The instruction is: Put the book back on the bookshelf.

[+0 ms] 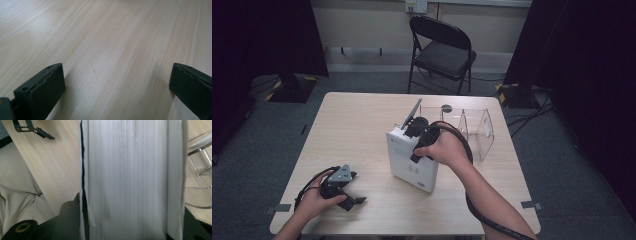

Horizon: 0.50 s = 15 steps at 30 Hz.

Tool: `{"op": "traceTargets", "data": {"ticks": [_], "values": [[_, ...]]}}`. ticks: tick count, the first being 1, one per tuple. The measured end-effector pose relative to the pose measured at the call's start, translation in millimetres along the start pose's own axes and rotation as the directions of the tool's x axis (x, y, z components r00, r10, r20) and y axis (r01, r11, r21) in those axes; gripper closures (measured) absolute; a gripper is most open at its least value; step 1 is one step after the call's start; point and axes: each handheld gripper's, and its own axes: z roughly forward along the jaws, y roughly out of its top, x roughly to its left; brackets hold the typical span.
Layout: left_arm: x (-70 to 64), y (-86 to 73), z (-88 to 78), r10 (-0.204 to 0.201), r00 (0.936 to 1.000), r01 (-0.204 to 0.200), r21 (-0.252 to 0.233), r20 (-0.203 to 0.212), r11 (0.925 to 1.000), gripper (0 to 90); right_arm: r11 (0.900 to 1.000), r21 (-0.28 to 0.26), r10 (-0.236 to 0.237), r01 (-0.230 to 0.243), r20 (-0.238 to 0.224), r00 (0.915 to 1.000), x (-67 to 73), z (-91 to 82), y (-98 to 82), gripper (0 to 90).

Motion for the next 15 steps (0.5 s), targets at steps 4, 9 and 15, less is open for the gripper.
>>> {"op": "traceTargets", "data": {"ticks": [4, 9, 15], "values": [[0.0, 0.1, 0.0, 0.0, 1.0, 0.0, 0.0, 0.0, 1.0, 0.0, 1.0, -0.002, 0.015, -0.015, -0.005, 0.9999, -2.7, -3.6, -5.2, 52.5], [0.0, 0.1, 0.0, 0.0, 1.0, 0.0, 0.001, 0.0, 1.0, 0.0, 1.0, 0.0, 0.024, -0.024, 0.002, 0.9997, -5.4, -6.7, -11.5, 52.5], [0.1, 0.1, 0.1, 0.001, 1.0, -0.001, 0.0, 0.001, 1.0, 0.0, 0.999, -0.004, 0.045, -0.045, 0.004, 0.999, -8.8, -11.6, -19.8, 52.5]]}}
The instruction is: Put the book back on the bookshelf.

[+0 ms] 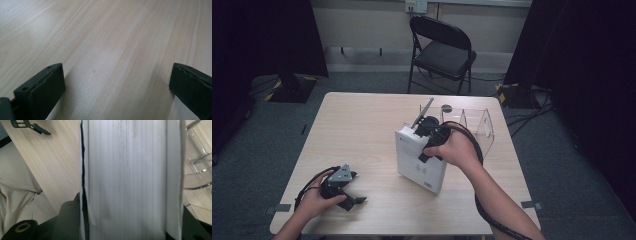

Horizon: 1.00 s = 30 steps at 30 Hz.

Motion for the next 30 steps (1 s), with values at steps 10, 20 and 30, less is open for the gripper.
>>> {"op": "traceTargets", "data": {"ticks": [10, 20, 30], "values": [[0.4, 0.4, 0.5, 0.0, 1.0, 0.0, -0.001, 0.004, 1.0, 0.0, 0.999, 0.001, 0.038, -0.038, 0.008, 0.9993, -7.3, -8.8, -14.5, 52.5], [0.9, 1.1, 1.1, 0.002, 1.0, -0.002, 0.002, 0.007, 1.0, 0.0, 0.999, 0.009, 0.052, -0.052, 0.016, 0.9985, -13.2, -12.7, -28.7, 52.5], [1.4, 2.3, 2.4, 0.007, 0.9999, -0.007, 0.0, 0.012, 1.0, 0.0, 0.997, 0.004, 0.071, -0.071, 0.015, 0.9973, -16.1, -21.3, -40.6, 52.5]]}}
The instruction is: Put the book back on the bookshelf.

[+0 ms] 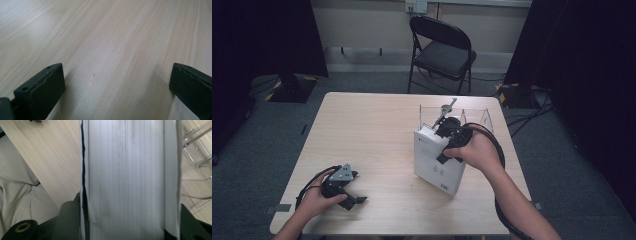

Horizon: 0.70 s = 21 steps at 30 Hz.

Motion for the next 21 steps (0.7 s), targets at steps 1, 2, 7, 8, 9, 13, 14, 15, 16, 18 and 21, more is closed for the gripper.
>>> {"op": "traceTargets", "data": {"ticks": [1, 2, 7, 8, 9, 13, 14, 15, 16, 18, 21], "values": [[0.0, 0.1, 0.0, 0.0, 1.0, 0.0, 0.0, 0.001, 1.0, 0.0, 1.0, -0.003, 0.002, -0.002, 0.0, 1.0, -1.0, -0.3, -1.7, 52.6], [0.0, 0.1, 0.0, 0.0, 1.0, 0.0, 0.001, 0.001, 1.0, 0.0, 1.0, -0.004, 0.003, -0.003, 0.005, 1.0, -1.5, -0.9, -3.9, 52.6], [0.0, 0.1, 0.1, 0.0, 1.0, 0.0, 0.001, 0.001, 1.0, 0.0, 1.0, 0.001, 0.017, -0.017, 0.002, 0.9999, -3.9, -3.6, -11.7, 52.5], [0.0, 0.2, 0.1, 0.0, 1.0, 0.0, 0.001, 0.0, 1.0, 0.0, 1.0, 0.001, 0.023, -0.023, 0.003, 0.9997, -5.0, -4.4, -13.4, 52.5], [-0.1, 0.3, 0.3, -0.001, 1.0, 0.001, 0.001, 0.0, 1.0, 0.0, 1.0, 0.001, 0.03, -0.03, 0.004, 0.9995, -5.7, -5.0, -15.3, 52.6], [-0.4, 0.4, 0.1, -0.007, 1.0, 0.007, 0.006, -0.001, 1.0, 0.0, 0.999, -0.002, 0.037, -0.037, 0.01, 0.9993, -8.8, -5.3, -21.2, 52.5], [-0.4, 0.3, 0.2, -0.007, 1.0, 0.007, 0.006, -0.001, 1.0, 0.0, 0.999, 0.001, 0.037, -0.037, 0.012, 0.9993, -9.5, -5.5, -22.7, 52.5], [-0.4, 0.5, 0.1, -0.004, 1.0, 0.004, 0.008, -0.006, 1.0, 0.0, 0.999, 0.007, 0.036, -0.036, 0.014, 0.9993, -9.8, -5.9, -23.9, 52.5], [-0.1, 0.7, 0.6, 0.0, 1.0, 0.0, 0.0, -0.005, 1.0, 0.0, 0.999, 0.003, 0.037, -0.037, 0.01, 0.9993, -10.8, -6.0, -25.2, 52.5], [0.0, 0.9, 0.7, 0.001, 1.0, -0.001, 0.001, -0.004, 1.0, 0.0, 0.999, 0.006, 0.043, -0.043, 0.008, 0.999, -12.3, -7.0, -28.2, 52.5], [0.1, 1.1, 0.8, 0.003, 1.0, -0.003, 0.002, -0.003, 1.0, 0.0, 0.999, 0.001, 0.052, -0.052, 0.005, 0.9986, -13.9, -7.4, -31.6, 52.5]]}}
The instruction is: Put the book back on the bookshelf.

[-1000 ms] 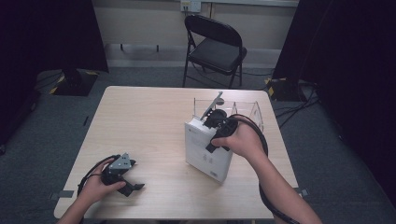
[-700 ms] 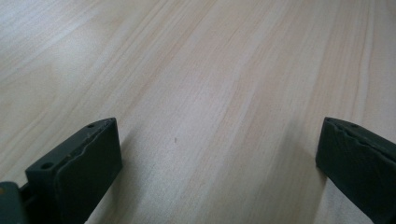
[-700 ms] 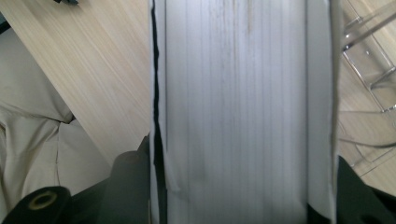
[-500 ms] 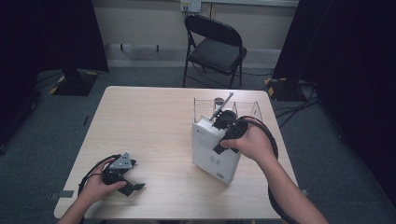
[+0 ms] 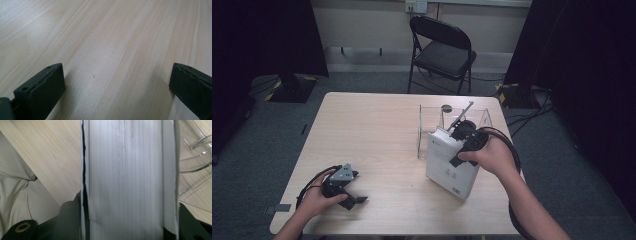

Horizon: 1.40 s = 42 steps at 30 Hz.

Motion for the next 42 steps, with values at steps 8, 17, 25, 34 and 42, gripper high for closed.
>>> {"op": "traceTargets", "data": {"ticks": [8, 17, 25, 34, 42], "values": [[0.3, 0.4, 0.4, 0.003, 1.0, -0.003, 0.0, 0.002, 1.0, 0.0, 1.0, -0.001, 0.016, -0.016, 0.005, 0.9999, -3.8, -2.2, -7.6, 52.5], [0.4, 0.6, 0.2, 0.006, 1.0, -0.006, 0.002, -0.003, 1.0, 0.0, 1.0, -0.001, 0.03, -0.03, 0.018, 0.9994, -9.7, -7.1, -19.6, 52.6], [0.5, 0.8, 0.6, 0.006, 1.0, -0.006, 0.002, 0.001, 1.0, 0.0, 0.999, 0.006, 0.052, -0.052, 0.02, 0.9985, -17.1, -10.3, -30.2, 52.6], [0.5, 0.8, 0.6, 0.006, 1.0, -0.006, 0.002, 0.001, 1.0, 0.0, 0.997, -0.002, 0.081, -0.081, 0.024, 0.9964, -23.3, -14.7, -40.9, 52.6], [0.5, 0.9, 0.6, 0.006, 1.0, -0.006, 0.002, 0.001, 1.0, 0.0, 0.994, -0.005, 0.113, -0.113, 0.028, 0.9932, -31.8, -18.8, -51.9, 52.6]]}}
